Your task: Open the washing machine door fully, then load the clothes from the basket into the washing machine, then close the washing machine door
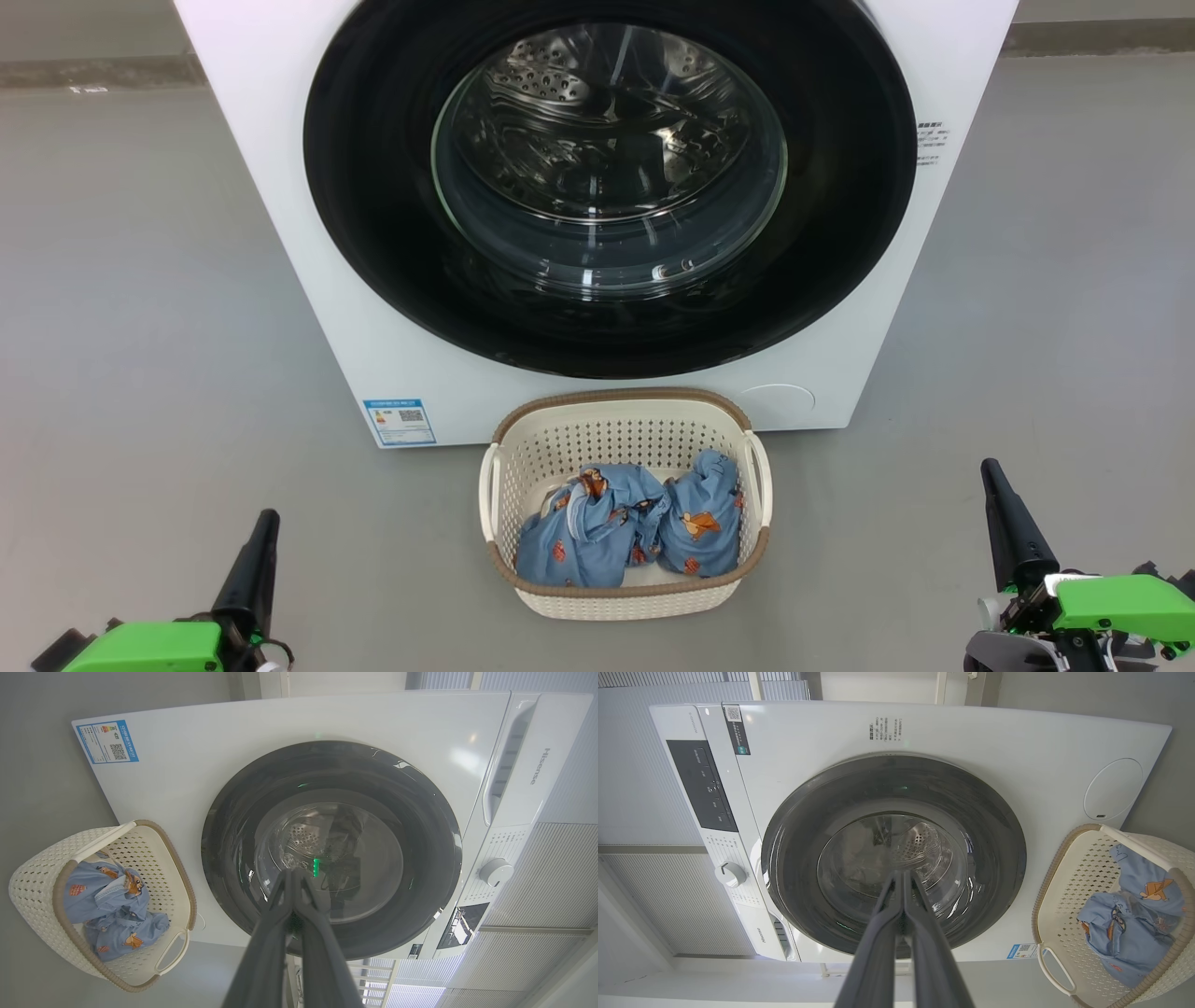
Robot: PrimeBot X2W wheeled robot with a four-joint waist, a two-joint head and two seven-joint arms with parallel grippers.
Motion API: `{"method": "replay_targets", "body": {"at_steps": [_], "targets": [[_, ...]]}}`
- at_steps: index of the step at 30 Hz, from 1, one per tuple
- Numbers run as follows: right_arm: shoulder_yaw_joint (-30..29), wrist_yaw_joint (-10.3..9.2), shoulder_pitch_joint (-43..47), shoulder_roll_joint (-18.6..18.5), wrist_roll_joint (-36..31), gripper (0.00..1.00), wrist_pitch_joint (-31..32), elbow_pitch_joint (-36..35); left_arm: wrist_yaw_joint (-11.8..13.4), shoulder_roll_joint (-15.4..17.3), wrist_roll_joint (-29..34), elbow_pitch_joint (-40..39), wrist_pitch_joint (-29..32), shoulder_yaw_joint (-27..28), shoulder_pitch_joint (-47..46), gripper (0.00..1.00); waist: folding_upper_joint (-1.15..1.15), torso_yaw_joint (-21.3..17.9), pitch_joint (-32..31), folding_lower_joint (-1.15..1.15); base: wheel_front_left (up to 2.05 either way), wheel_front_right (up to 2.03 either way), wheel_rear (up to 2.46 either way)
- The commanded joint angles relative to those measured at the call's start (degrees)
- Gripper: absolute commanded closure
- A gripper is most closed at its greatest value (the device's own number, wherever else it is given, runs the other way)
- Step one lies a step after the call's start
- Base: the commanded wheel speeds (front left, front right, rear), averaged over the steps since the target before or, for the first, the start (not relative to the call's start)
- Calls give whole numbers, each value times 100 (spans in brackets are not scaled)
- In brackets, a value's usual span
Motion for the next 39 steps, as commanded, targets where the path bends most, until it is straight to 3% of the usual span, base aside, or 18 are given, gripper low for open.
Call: {"method": "replay_targets", "body": {"at_steps": [1,37,38,39], "targets": [[140,58,-58,3,-52,100,31,-149,-41,67,86,-154,32,202,-55,100,0,0,0,0,0,0,0],[125,58,-60,13,-64,100,43,-148,-41,63,91,-153,36,208,-56,100,0,0,0,0,0,0,0],[-14,0,0,19,-6,0,1,3,0,-9,0,2,1,4,0,0,0,0,0,0,0,0,0],[-15,0,2,21,-3,0,0,59,2,-18,-2,54,-2,-3,4,0,0,0,0,0,0,0,0]]}}
